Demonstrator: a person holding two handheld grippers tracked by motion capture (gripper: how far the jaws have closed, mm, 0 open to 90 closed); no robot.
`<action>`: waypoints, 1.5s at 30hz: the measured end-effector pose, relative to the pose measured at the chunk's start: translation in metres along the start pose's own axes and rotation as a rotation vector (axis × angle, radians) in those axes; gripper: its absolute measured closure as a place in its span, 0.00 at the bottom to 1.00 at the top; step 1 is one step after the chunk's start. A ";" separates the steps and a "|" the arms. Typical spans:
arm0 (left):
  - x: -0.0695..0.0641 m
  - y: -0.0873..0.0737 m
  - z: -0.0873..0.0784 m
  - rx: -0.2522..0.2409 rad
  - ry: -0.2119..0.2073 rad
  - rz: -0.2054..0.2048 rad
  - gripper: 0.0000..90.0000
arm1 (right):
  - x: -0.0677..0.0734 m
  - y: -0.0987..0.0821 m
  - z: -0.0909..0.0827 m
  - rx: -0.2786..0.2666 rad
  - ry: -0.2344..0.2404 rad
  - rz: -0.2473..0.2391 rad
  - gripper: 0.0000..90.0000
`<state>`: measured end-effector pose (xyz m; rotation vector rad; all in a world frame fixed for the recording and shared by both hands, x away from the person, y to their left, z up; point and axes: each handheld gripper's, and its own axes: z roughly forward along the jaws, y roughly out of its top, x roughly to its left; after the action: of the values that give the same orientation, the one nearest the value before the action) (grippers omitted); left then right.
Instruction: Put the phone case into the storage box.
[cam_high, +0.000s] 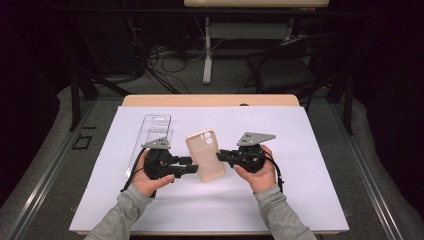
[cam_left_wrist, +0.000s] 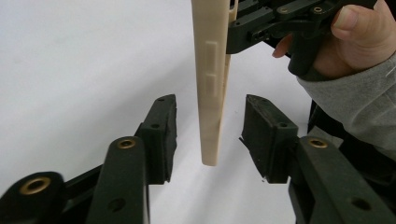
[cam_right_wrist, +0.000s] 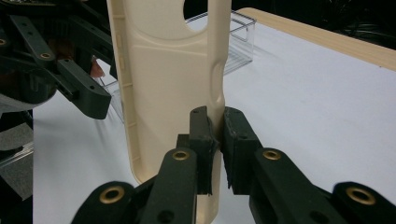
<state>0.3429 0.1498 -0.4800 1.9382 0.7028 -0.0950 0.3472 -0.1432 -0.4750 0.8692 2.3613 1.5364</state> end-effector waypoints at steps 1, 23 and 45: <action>0.000 0.000 0.000 -0.008 0.008 0.008 0.57 | -0.001 0.000 0.000 -0.002 -0.004 0.000 0.93; 0.003 0.001 -0.003 -0.042 0.154 0.103 0.42 | -0.006 -0.001 -0.008 -0.030 -0.086 0.000 0.93; 0.006 0.006 -0.019 -0.093 0.276 0.114 0.40 | 0.001 -0.001 -0.007 -0.063 -0.146 0.001 0.93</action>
<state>0.3460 0.1665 -0.4686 1.9161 0.7606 0.2761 0.3424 -0.1484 -0.4726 0.9346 2.1988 1.4849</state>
